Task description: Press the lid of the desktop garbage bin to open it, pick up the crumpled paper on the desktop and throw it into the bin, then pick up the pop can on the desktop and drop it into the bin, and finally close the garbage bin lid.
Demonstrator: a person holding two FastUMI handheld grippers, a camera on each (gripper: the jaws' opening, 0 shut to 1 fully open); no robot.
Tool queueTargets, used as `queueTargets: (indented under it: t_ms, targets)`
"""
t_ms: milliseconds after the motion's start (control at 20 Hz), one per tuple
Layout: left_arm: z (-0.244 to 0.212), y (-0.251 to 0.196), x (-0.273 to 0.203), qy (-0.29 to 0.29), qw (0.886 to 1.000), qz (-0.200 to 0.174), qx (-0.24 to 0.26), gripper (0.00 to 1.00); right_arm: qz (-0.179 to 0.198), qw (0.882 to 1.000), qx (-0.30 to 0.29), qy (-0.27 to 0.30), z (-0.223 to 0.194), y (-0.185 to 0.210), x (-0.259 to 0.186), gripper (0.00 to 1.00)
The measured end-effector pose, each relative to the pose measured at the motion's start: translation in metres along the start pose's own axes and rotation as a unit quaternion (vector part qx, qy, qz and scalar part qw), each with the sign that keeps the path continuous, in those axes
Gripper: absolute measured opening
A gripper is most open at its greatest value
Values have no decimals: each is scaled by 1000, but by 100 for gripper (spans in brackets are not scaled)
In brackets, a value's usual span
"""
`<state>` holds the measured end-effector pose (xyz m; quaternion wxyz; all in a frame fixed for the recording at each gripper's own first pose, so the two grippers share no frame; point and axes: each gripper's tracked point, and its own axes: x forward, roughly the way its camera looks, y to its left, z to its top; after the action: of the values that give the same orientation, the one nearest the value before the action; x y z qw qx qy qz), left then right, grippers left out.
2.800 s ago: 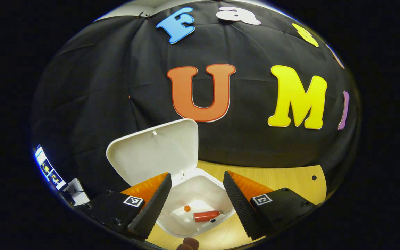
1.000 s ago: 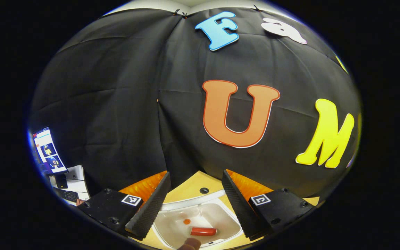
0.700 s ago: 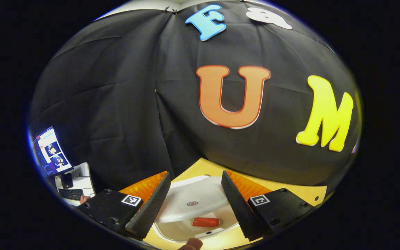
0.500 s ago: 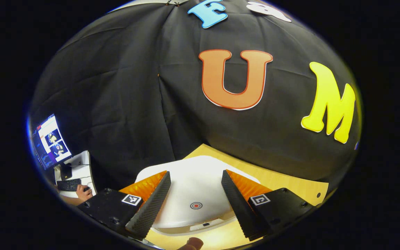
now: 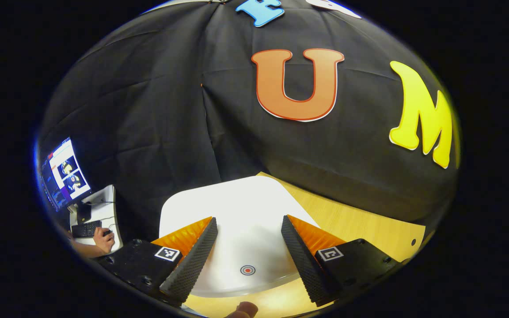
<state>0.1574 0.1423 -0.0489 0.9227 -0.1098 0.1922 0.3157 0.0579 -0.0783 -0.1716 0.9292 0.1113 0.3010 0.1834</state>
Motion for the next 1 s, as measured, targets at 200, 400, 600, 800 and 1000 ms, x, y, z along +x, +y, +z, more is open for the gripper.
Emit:
queueTargets:
  t_ms: [200,400,600,800,1000]
  targets:
    - [0,3,1,-19,1000,13,10,97,6,1000,13,1,1,-9,11,96]
    - [0,1,1,-43,998,36,4,98,14,1000,12,8,-6,-12,18,96]
    - [-2,4,3,-48,998,50,11,98,15,1000,10,20,-17,-13,20,96]
    - [-5,3,2,-51,997,48,20,98,10,1000,5,20,-19,-9,21,96]
    - [-7,2,5,-62,997,44,18,98,8,1000,-11,19,-17,7,21,96]
